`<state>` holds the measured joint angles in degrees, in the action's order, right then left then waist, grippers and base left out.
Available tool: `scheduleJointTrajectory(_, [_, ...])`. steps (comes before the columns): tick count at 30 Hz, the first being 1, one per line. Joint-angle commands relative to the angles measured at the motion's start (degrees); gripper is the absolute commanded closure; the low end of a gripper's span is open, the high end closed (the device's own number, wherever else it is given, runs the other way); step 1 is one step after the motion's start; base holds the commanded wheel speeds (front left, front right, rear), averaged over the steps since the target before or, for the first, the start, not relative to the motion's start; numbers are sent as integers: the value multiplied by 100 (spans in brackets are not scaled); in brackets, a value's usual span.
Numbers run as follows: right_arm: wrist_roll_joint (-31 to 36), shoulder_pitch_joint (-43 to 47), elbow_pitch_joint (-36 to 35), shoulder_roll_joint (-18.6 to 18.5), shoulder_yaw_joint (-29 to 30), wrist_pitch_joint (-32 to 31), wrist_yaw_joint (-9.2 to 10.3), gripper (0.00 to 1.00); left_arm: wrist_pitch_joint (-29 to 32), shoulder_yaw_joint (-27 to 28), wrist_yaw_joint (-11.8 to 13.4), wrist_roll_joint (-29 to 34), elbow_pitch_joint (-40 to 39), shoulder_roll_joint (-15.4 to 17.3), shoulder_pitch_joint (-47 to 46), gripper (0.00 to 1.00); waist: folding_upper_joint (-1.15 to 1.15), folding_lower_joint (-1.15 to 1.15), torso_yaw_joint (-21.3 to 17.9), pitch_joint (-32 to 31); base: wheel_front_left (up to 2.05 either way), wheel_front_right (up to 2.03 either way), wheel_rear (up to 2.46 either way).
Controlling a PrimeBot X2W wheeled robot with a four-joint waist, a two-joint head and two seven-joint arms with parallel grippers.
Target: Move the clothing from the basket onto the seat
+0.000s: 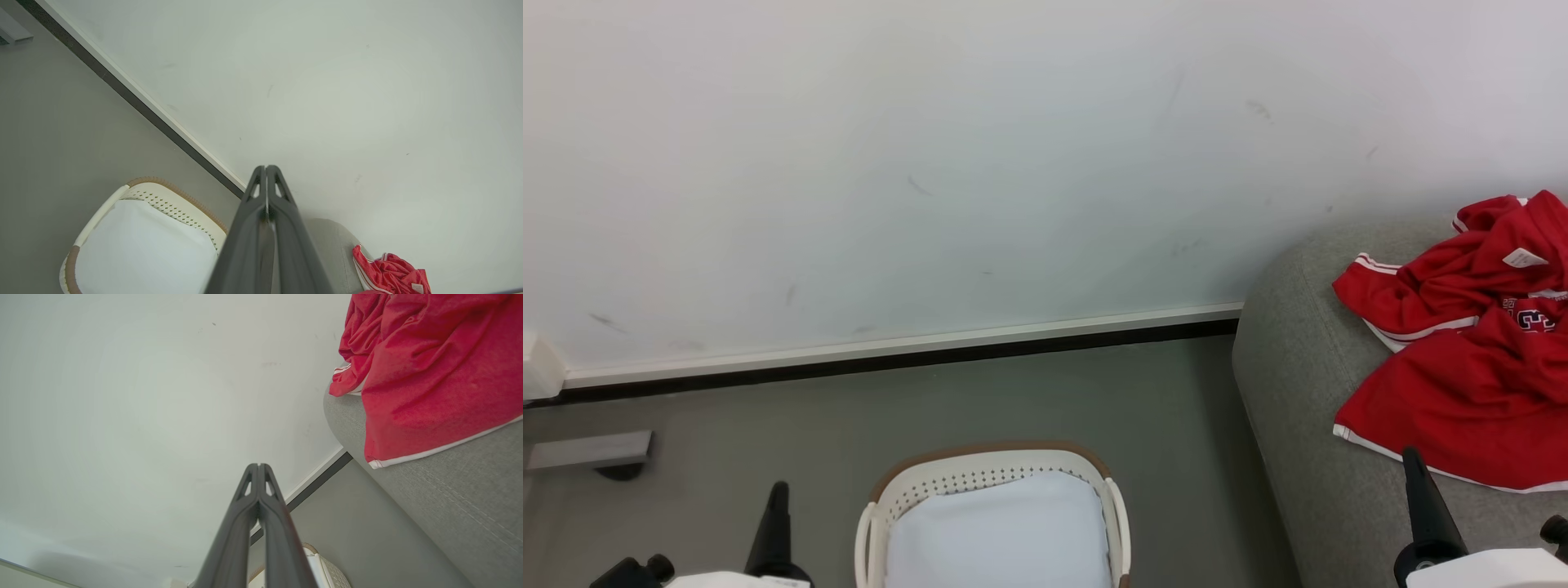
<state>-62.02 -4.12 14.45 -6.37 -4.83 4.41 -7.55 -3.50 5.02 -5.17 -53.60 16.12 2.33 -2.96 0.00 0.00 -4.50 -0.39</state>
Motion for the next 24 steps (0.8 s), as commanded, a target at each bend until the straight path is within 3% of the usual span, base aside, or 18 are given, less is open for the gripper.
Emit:
scheduleJointTrajectory(1, [-199,-133,-83,3,83,-55,5,100,63,26,-34,-232,-91,51,-122,100,0,0,12,2,0,0,0])
scheduleJointTrajectory(24, [-1290,-180,-79,99,437,-407,7,100,417,82,-114,-1584,-139,60,-207,100,0,0,143,18,0,0,0])
